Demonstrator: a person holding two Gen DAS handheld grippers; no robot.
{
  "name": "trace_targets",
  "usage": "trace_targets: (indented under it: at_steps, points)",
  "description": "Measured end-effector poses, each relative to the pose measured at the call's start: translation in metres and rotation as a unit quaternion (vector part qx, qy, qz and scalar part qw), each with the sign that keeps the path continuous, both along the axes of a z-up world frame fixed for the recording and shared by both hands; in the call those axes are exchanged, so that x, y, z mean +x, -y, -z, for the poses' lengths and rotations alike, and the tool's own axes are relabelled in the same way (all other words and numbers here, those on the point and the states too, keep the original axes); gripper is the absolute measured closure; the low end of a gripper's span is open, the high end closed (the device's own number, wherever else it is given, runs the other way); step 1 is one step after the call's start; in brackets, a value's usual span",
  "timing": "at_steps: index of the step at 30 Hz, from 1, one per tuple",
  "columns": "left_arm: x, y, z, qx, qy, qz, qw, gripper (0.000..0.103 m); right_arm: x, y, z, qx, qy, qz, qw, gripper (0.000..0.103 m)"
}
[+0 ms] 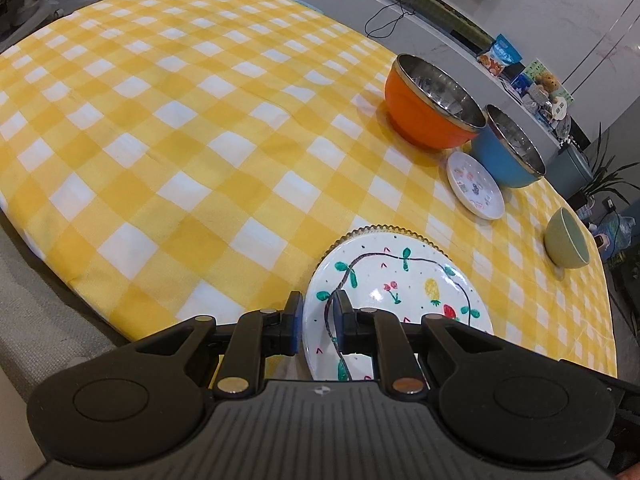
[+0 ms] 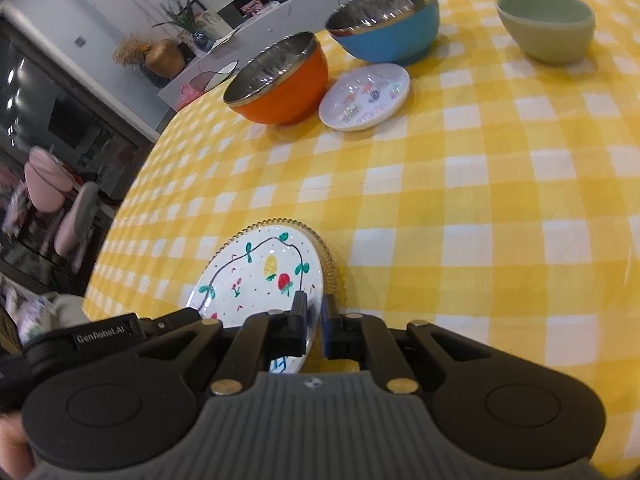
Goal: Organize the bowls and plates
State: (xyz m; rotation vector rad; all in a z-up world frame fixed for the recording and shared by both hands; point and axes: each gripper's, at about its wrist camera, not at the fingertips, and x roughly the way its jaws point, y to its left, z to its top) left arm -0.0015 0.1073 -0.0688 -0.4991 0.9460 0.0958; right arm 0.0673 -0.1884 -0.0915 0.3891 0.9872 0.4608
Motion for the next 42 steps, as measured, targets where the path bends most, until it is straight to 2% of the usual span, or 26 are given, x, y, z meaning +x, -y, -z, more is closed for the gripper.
trace_targets:
  at_steps: [4, 16, 23, 25, 29, 31, 33, 37, 39, 42]
  points:
    - [0.000, 0.005, -0.001, 0.017, 0.001, 0.005, 0.9998, 0.086, -0.003, -0.008, -0.003, -0.039, 0.026, -0.012, 0.999, 0.098]
    - [0.001, 0.010, -0.002, 0.043, 0.011, 0.006, 0.9990, 0.087, -0.001, -0.022, -0.004, -0.092, 0.066, -0.018, 0.993, 0.101]
    - [0.002, 0.011, -0.004, 0.051, 0.011, 0.009, 0.9986, 0.086, 0.000, -0.019, -0.004, -0.078, 0.062, -0.019, 0.995, 0.097]
    - [0.002, 0.011, -0.008, 0.059, 0.014, 0.005, 0.9981, 0.078, -0.001, -0.016, -0.007, -0.070, 0.064, -0.017, 0.995, 0.097]
    - [0.003, 0.012, -0.025, 0.074, 0.041, 0.008, 0.9963, 0.071, -0.002, -0.008, -0.015, -0.068, 0.082, -0.004, 0.994, 0.094]
    - [0.006, 0.013, -0.033, 0.072, 0.054, 0.012, 0.9959, 0.067, 0.000, -0.003, -0.018, -0.066, 0.088, 0.008, 0.994, 0.090]
    - [0.013, 0.016, -0.040, 0.068, 0.066, 0.019, 0.9953, 0.067, 0.003, 0.004, -0.020, -0.060, 0.088, 0.023, 0.994, 0.086]
    - [0.029, 0.028, -0.047, 0.066, 0.078, 0.038, 0.9940, 0.067, 0.013, 0.018, -0.020, -0.050, 0.087, 0.057, 0.993, 0.084]
    - [0.039, 0.035, -0.049, 0.061, 0.083, 0.047, 0.9936, 0.065, 0.020, 0.025, -0.019, -0.045, 0.088, 0.076, 0.992, 0.078]
    - [0.052, 0.046, -0.048, 0.047, 0.092, 0.064, 0.9926, 0.056, 0.034, 0.035, -0.016, -0.029, 0.085, 0.107, 0.990, 0.076]
